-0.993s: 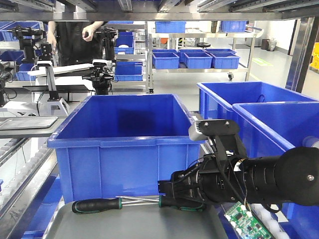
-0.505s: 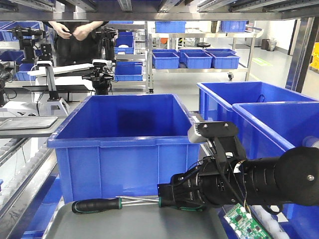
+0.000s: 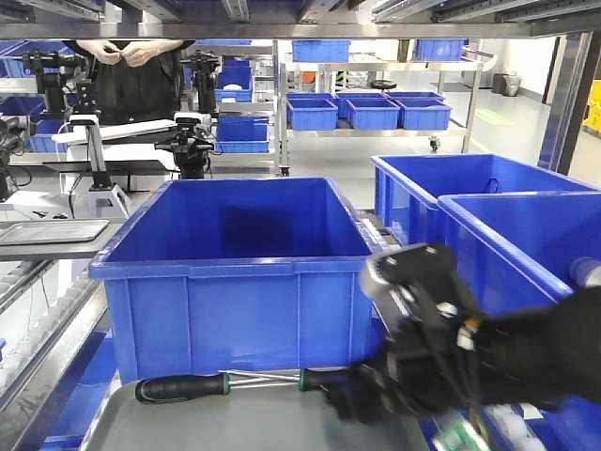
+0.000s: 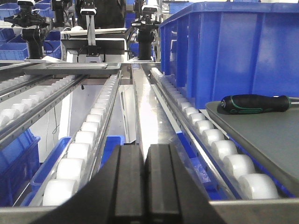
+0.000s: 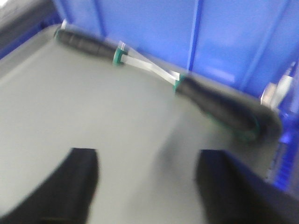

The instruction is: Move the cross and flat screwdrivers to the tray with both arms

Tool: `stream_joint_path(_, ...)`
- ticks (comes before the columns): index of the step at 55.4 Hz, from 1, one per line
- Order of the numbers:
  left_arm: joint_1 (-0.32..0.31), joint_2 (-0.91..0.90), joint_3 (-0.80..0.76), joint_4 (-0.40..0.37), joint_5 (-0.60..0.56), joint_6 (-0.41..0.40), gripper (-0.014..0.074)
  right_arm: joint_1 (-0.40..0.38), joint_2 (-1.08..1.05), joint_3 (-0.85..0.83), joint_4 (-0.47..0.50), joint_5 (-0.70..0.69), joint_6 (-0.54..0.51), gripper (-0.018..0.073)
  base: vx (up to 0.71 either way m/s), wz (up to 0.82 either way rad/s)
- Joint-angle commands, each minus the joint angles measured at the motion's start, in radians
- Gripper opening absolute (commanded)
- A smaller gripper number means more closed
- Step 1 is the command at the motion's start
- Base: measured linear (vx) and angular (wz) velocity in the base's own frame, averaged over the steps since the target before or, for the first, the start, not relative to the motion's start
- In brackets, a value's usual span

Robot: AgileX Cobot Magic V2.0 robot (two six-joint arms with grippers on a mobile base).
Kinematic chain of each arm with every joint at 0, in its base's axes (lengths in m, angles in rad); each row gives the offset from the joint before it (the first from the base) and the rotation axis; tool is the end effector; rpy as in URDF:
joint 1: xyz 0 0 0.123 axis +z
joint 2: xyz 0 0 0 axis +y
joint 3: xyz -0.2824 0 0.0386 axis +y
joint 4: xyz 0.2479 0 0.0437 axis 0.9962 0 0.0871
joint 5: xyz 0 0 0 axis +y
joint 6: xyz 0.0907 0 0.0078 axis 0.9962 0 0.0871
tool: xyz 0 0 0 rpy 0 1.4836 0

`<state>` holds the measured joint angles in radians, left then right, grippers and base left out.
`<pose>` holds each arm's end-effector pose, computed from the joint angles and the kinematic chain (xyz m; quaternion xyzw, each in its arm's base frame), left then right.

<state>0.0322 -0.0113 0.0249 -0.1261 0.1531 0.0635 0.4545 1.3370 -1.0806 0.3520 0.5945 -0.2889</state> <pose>0.0564 0.0001 0.1915 -0.0277 0.7337 -0.0169 0.6787 0.2521 0.1428 0.3261 -0.2405 0.8781 0.1786 0.3731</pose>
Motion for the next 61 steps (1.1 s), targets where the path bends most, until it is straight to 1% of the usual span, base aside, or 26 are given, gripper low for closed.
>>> stream_joint_path(1,-0.001,-0.001,-0.025,-0.001,-0.079,-0.009,-0.0006,-0.006,-0.15,0.033,-0.007,-0.059,0.001,0.0313,0.0,0.0)
stream_joint_path(6,-0.001,-0.001,-0.025,-0.001,-0.079,-0.009,-0.0006,-0.009,-0.297,0.147,-0.035,-0.131,0.001,0.014,0.0,0.0)
stream_joint_path(10,-0.001,-0.001,-0.025,-0.001,-0.079,-0.009,-0.0006,-0.009,-0.433,0.259,-0.073,-0.221,0.001,-0.0015,0.0,0.0)
stream_joint_path(14,-0.001,-0.001,-0.025,-0.001,-0.079,-0.009,-0.0006,-0.026,-0.556,0.37,-0.097,-0.307,0.028,-0.0013,0.0,0.0)
stream_joint_path(16,-0.001,-0.001,-0.025,-0.001,-0.079,-0.009,-0.0006,-0.054,-0.615,0.42,-0.1,-0.338,0.056,-0.0013,0.0,0.0)
stream_joint_path(23,-0.001,-0.001,-0.025,-0.001,-0.079,-0.009,-0.0006,-0.22,-0.85,0.605,-0.117,-0.407,0.197,-0.0011,0.0,0.0)
stream_joint_path(30,-0.001,-0.001,-0.025,-0.001,-0.079,-0.009,-0.0006,-0.353,-1.056,0.755,-0.258,-0.404,0.282,-0.0011,0.0,0.0)
stream_joint_path(35,-0.001,-0.001,-0.025,-0.002,-0.079,-0.009,-0.0006,-0.41,-1.154,0.848,-0.333,-0.403,0.355,-0.0008,0.0,0.0)
stream_joint_path(38,-0.001,-0.001,-0.025,-0.002,-0.079,-0.009,-0.0006,-0.427,-1.203,0.894,-0.372,-0.407,0.389,-0.0008,0.0,0.0)
stream_joint_path(41,-0.001,-0.001,-0.025,-0.002,-0.079,-0.009,-0.0006,-0.428,-1.253,0.952,-0.429,-0.416,0.416,-0.0008,0.0,0.0)
stream_joint_path(45,-0.001,-0.001,-0.025,-0.002,-0.079,-0.009,-0.0006,-0.428,-1.31,1.03,-0.473,-0.456,0.461,-0.0008,0.0,0.0)
stream_joint_path(48,-0.001,-0.001,-0.025,-0.002,-0.079,-0.009,-0.0006,-0.428,-1.357,1.095,-0.485,-0.505,0.482,-0.0008,0.0,0.0)
stream_joint_path(50,-0.001,-0.001,-0.025,-0.002,-0.079,-0.009,-0.0006,-0.428,-1.357,1.128,-0.487,-0.564,0.49,-0.0008,0.0,0.0)
stream_joint_path(53,-0.001,-0.004,-0.025,-0.002,-0.079,-0.009,-0.0006,-0.424,-1.349,1.116,-0.485,-0.509,0.499,-0.0008,0.0,0.0)
stream_joint_path(61,-0.001,-0.003,-0.025,-0.002,-0.079,-0.009,-0.0006,-0.424,-1.354,1.118,-0.485,-0.521,0.498,-0.0008,0.0,0.0)
